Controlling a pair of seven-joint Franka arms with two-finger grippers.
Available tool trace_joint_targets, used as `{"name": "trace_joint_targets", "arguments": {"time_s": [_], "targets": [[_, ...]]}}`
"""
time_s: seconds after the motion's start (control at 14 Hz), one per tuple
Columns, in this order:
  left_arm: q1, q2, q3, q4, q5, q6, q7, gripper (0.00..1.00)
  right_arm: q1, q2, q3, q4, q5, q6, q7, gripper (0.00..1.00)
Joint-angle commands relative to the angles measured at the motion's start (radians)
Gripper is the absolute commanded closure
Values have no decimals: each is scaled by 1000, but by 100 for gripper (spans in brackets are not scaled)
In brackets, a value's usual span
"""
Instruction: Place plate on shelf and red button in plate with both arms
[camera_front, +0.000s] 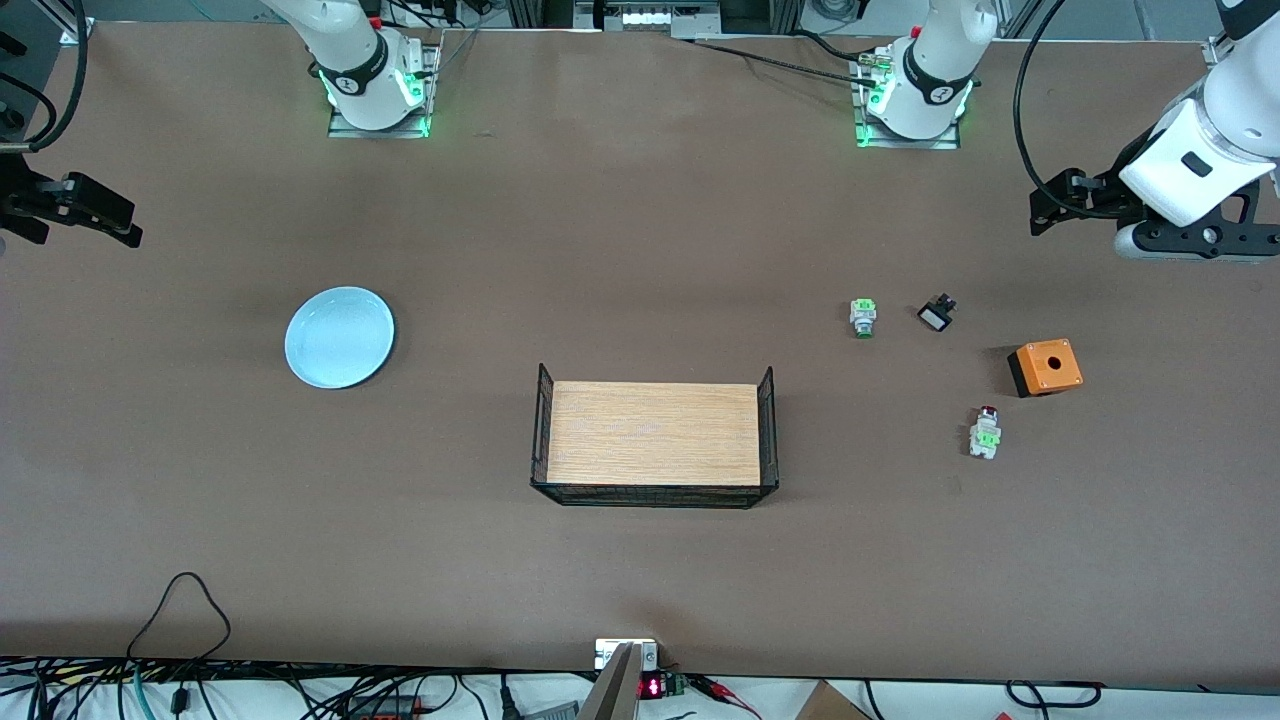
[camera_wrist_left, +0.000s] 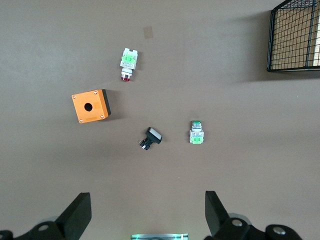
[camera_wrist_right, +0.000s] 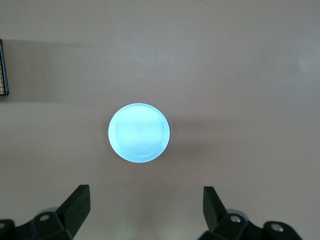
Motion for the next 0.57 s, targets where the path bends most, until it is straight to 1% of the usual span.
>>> {"name": "trace_joint_targets", "arguments": {"time_s": [0.0,0.29,0.5], "targets": [[-3,14,1,33,28,-25,-4,0,4,-11,-1,8,15,-20,-4,0],[-3,14,1,33,26,-25,-2,0,6,-8,-1,10,15,-17,-6,0],[-1,14,2,33,28,-25,-2,0,6,21,2,8,16,-16,-6,0]]}}
